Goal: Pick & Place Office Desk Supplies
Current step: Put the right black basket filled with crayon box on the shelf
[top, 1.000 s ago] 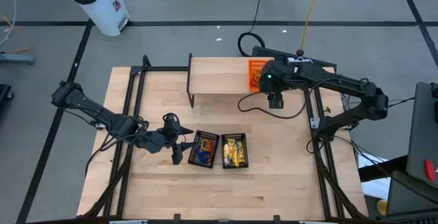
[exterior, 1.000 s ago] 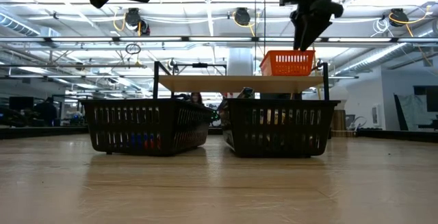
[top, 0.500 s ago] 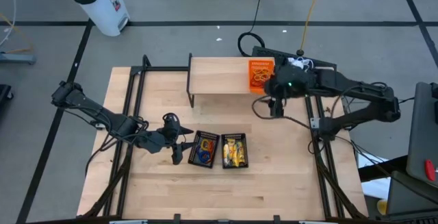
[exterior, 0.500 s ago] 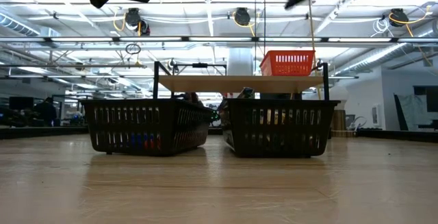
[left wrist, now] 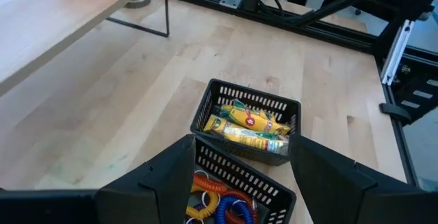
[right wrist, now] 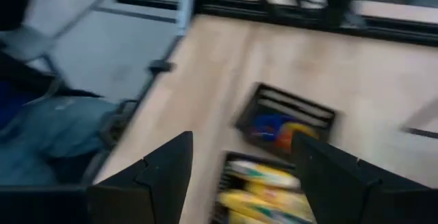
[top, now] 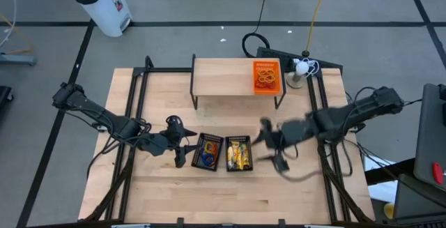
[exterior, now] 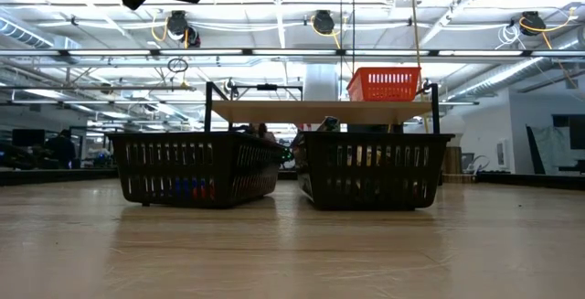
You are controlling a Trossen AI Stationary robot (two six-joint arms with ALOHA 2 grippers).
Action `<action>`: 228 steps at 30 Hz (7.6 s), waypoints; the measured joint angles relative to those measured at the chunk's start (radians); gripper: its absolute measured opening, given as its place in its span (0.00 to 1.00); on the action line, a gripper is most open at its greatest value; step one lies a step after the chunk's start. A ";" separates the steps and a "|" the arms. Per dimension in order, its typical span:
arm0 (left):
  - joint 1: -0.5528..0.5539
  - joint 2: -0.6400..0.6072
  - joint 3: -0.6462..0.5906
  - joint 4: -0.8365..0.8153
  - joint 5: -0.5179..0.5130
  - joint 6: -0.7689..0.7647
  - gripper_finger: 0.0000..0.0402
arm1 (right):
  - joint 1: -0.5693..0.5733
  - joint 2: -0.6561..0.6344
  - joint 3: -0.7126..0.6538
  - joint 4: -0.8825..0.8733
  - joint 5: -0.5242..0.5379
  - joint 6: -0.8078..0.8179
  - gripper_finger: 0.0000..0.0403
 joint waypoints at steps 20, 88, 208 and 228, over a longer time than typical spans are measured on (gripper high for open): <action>0.005 0.004 0.000 -0.003 0.123 0.083 0.59 | 0.167 0.311 -0.263 0.364 0.237 0.127 0.52; 0.005 0.003 0.000 -0.010 0.127 0.053 0.59 | 0.180 0.393 0.041 -0.048 0.390 0.037 0.01; 0.003 0.083 -0.001 0.004 0.131 -0.160 0.59 | -0.636 0.346 0.335 -0.308 0.071 -0.448 0.01; 0.002 0.082 0.000 0.006 0.153 -0.161 0.59 | -0.639 0.390 0.334 -0.294 0.082 -0.502 0.01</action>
